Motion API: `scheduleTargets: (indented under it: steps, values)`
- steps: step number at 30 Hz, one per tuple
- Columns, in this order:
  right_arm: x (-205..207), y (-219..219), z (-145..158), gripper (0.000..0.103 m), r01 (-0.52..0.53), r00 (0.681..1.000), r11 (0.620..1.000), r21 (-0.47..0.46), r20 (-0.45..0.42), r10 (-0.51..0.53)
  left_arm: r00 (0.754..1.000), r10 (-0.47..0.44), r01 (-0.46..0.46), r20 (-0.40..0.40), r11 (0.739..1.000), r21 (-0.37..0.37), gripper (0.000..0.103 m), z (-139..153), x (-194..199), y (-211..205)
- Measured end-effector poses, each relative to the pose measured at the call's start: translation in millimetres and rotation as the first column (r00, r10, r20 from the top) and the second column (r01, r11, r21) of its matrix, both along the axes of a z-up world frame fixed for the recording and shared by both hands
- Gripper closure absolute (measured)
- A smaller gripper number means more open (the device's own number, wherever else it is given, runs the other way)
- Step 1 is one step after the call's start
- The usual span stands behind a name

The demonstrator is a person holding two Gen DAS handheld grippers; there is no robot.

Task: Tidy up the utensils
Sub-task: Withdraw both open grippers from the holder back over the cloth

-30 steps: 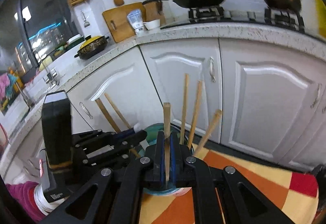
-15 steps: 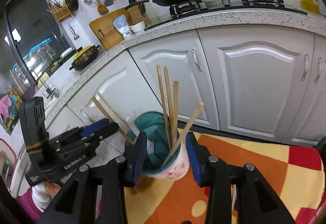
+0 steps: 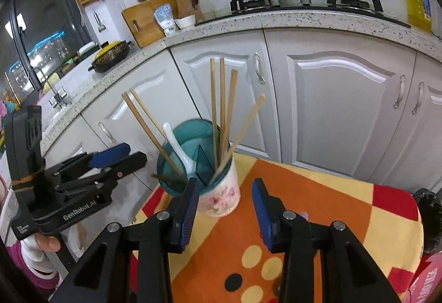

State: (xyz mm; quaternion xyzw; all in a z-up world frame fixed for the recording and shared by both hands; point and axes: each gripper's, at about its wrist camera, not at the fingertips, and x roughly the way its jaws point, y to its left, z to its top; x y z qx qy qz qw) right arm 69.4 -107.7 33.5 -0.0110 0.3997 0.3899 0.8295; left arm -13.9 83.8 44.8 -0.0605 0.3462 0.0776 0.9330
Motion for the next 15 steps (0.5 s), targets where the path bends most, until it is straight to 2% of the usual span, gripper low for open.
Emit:
scheduleTargets:
  steps: [9, 15]
  values:
    - [-12, -22, -21, 0.065, 0.026, 0.999, 0.998, -0.05, -0.023, -0.027, 1.0, -0.011, 0.01, -0.025, 0.999, -0.033, 0.051, -14, -11, -14]
    - [-16, -35, -32, 0.064, 0.045, 0.998, 0.997, -0.066, -0.041, -0.048, 0.998, -0.034, 0.032, -0.05, 0.999, -0.032, 0.049, -23, -15, -24]
